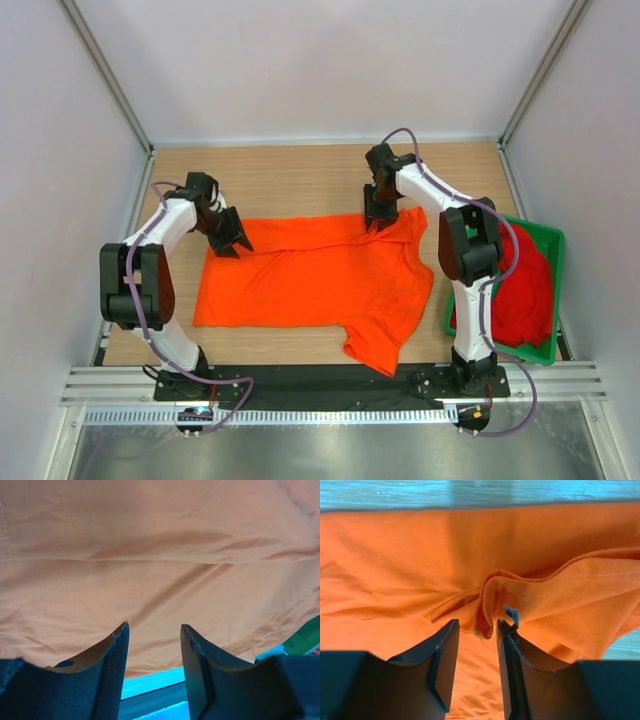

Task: Fold and stack the t-shirts
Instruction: Fold the tshirt

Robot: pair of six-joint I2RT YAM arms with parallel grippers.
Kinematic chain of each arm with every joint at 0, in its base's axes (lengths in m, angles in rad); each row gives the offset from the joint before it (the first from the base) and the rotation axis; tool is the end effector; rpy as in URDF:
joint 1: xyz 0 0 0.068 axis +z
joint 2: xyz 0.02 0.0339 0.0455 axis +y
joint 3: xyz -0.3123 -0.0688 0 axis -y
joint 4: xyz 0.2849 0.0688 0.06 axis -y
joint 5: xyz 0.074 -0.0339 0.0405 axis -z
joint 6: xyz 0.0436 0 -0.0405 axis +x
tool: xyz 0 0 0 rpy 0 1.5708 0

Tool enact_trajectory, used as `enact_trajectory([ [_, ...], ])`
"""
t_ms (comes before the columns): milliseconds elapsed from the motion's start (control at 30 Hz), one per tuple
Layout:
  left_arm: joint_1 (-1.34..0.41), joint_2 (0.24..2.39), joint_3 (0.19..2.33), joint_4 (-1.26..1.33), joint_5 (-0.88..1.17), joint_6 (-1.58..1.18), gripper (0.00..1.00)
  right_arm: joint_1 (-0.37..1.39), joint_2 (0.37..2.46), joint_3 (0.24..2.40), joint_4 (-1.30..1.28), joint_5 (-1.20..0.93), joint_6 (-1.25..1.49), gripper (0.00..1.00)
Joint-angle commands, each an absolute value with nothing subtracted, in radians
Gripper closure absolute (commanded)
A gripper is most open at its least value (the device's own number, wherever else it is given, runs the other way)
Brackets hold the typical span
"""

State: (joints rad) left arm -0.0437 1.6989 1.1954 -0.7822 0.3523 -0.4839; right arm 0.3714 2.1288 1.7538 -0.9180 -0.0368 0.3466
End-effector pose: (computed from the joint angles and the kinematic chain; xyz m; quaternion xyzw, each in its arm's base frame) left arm 0.3697 -0.0312 0.2280 -0.1885 0.9565 -0.2039 0.0898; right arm 0.4697 0.1847 0.2168 -0.0148 0.9901 0.0657 0.1232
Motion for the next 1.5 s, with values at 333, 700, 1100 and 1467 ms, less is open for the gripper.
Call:
enact_trajectory([
  [333,-0.038,1.695,1.21,-0.781,0.376,-0.463,0.53,0.377,2.074,1.655,-0.881,-0.12,0.439,0.87],
  [700,-0.04,1.697,1.212,-0.782,0.383,-0.462,0.53,0.377,1.893,1.398,-0.749,-0.233,0.736,0.97],
  [1100,-0.038,1.698,1.187,-0.762,0.403,-0.462,0.53,0.367,1.736,1.057,-0.509,-0.374,0.954,0.69],
  [1467,-0.038,1.715,1.247,-0.765,0.379,-0.48,0.52,0.278,1.723,1.333,-0.75,-0.123,0.686,0.65],
])
